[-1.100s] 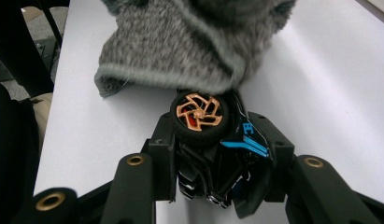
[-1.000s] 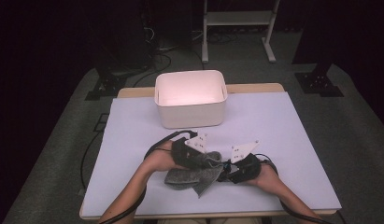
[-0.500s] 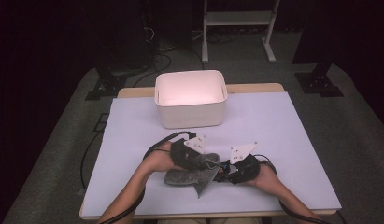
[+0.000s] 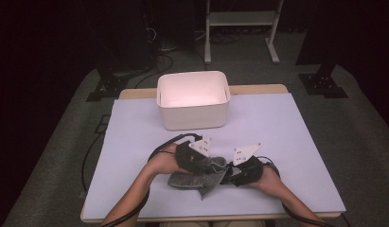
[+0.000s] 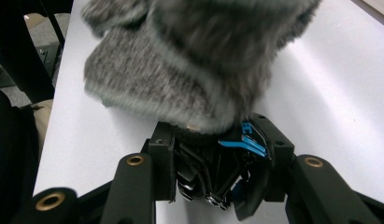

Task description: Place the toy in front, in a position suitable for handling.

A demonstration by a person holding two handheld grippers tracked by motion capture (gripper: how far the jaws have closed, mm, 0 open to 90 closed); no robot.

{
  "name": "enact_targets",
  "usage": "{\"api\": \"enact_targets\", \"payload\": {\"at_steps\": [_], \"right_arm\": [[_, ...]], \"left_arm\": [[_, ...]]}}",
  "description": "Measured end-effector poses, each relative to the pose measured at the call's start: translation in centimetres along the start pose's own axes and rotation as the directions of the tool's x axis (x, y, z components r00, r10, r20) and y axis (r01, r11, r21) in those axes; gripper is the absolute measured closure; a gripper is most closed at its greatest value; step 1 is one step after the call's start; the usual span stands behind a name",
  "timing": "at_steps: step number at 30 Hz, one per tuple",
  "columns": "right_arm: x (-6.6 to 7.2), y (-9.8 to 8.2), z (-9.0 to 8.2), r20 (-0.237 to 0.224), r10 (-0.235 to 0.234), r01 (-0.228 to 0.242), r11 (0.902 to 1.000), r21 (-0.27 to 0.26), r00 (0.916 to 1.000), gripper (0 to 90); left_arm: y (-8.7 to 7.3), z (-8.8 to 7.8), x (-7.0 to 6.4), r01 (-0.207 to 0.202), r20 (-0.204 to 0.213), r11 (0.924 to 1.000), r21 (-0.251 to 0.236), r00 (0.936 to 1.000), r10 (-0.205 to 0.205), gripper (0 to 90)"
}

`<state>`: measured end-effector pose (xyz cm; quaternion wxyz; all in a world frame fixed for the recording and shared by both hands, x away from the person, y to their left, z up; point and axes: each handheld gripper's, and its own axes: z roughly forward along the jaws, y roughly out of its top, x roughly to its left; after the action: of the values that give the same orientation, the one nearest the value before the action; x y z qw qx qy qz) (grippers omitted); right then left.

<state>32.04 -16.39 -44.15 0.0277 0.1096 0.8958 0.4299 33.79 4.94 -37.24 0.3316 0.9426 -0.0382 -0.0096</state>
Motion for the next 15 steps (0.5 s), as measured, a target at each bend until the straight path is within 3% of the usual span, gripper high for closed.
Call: {"api": "enact_targets", "payload": {"at_steps": [8, 15], "right_arm": [[-0.1, -0.1, 0.1, -0.005, 0.016, -0.016, 0.9998, -0.013, 0.9999, 56.9], [-0.2, -0.2, 0.1, -0.010, 0.028, -0.028, 0.9994, -0.020, 0.9996, 56.9]], "left_arm": [[2.2, 1.5, 0.8, -0.014, 0.023, 0.9999, -0.009, 0.9996, 0.015, 77.9], [1.6, 1.5, 1.0, -0.002, 0.021, 1.0000, 0.003, 0.9998, 0.002, 77.8]]}}
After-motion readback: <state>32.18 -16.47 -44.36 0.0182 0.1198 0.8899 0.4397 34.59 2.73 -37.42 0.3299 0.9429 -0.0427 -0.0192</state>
